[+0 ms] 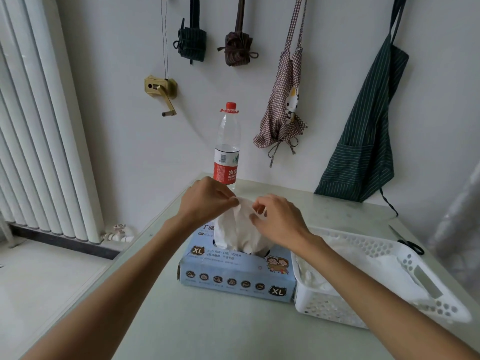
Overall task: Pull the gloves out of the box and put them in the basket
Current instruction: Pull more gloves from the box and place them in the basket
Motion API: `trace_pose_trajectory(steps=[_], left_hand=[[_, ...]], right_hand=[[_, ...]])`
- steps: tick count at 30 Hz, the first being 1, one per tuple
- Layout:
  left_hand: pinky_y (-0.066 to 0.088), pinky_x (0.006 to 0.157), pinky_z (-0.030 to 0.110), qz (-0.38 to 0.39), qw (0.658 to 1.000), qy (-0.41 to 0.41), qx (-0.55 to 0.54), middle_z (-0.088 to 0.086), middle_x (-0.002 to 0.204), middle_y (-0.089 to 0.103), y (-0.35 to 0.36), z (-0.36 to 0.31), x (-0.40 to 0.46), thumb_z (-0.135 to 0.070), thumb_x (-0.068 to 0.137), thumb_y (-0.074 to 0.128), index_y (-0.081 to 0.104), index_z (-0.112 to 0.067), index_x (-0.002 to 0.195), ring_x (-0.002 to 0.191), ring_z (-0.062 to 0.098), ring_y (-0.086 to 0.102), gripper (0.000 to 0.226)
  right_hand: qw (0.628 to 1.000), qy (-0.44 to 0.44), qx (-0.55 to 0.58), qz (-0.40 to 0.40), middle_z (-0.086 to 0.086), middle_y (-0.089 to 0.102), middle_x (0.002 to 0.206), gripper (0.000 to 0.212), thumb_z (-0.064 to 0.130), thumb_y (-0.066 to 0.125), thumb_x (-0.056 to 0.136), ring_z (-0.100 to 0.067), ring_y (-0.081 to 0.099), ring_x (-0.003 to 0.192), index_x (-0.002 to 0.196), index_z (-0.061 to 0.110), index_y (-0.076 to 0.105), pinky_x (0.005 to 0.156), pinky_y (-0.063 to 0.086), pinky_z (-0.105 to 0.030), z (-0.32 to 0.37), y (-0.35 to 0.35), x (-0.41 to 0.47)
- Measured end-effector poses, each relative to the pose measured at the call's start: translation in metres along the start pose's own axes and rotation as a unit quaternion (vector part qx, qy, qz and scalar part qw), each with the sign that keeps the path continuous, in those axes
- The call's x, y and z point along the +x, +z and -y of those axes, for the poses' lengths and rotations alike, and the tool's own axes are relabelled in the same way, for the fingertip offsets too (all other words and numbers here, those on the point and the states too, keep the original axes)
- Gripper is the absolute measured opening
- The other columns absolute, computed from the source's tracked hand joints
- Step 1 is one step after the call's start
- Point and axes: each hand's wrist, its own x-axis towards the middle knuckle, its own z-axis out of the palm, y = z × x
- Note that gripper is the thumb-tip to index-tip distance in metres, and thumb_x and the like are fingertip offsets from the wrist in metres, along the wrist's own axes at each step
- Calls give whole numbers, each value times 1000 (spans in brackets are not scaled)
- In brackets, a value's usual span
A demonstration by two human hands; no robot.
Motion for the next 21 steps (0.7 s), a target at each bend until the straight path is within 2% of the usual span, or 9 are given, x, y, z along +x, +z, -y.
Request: trace_pose_trajectory(steps=[3, 6, 9, 12, 15, 18, 20, 21], left_hand=[[53, 75, 29, 14, 999, -12, 39, -9, 89, 73, -7, 3, 3, -35, 77, 74, 76, -26, 87, 81, 10, 65, 14], [54, 79, 34, 30, 996, -21, 79, -6, 89, 74, -10, 7, -1, -34, 79, 74, 75, -26, 86, 83, 14, 67, 11], [53, 80, 30, 23, 997, -17, 67, -5, 93, 73, -18, 10, 0, -28, 82, 72, 75, -22, 94, 86, 14, 67, 14], [50, 82, 28, 18, 1000, -1, 12, -1, 97, 73, -27, 6, 4, -21, 85, 68, 74, -17, 100, 89, 14, 67, 17], [50, 74, 29, 2, 1000, 17, -12, 3, 90, 74, -34, -2, 10, -20, 88, 65, 75, -15, 99, 74, 14, 64, 15], [48, 65, 31, -1, 999, 30, -34, 3, 77, 71, -33, -10, 13, -23, 90, 62, 75, -12, 92, 66, 20, 60, 17], [43, 60, 26, 28, 998, 27, -50, -3, 66, 65, -26, -19, 11, -24, 90, 62, 74, -13, 85, 61, 17, 55, 18], [44, 62, 25, 52, 997, 22, -57, -2, 70, 65, -20, -25, 9, -24, 91, 61, 72, -12, 87, 64, 16, 55, 17]], right_hand=[[996, 35, 80, -15, 9, 68, 86, 14, 32, 63, 88, -9, 62, 79, 92, 22, 72, 70, 48, -25, -6, -12, 4], [989, 55, 138, -16, 8, 68, 84, 12, 27, 61, 90, -7, 61, 77, 92, 21, 72, 67, 46, -25, -14, -24, 7], [982, 70, 175, -16, 2, 70, 91, 12, 16, 58, 90, -13, 63, 86, 90, 20, 70, 74, 51, -30, -26, -33, 7], [970, 77, 228, -28, 2, 69, 102, 18, 10, 58, 90, -9, 59, 98, 96, 20, 72, 81, 44, -20, -33, -45, 6], [928, 107, 351, -60, 4, 69, 97, 17, 11, 62, 89, -7, 62, 92, 94, 24, 72, 84, 48, -17, -36, -64, 4], [855, 138, 498, -50, 2, 70, 91, 7, 16, 69, 83, -13, 64, 85, 89, 17, 72, 81, 52, -24, -37, -85, 1], [802, 150, 577, -32, -1, 69, 89, 19, 24, 73, 72, -16, 63, 86, 89, 15, 72, 83, 50, -33, -38, -98, -3], [792, 151, 591, -34, -3, 69, 89, 22, 27, 74, 70, -18, 63, 87, 89, 16, 73, 86, 50, -36, -40, -104, -5]])
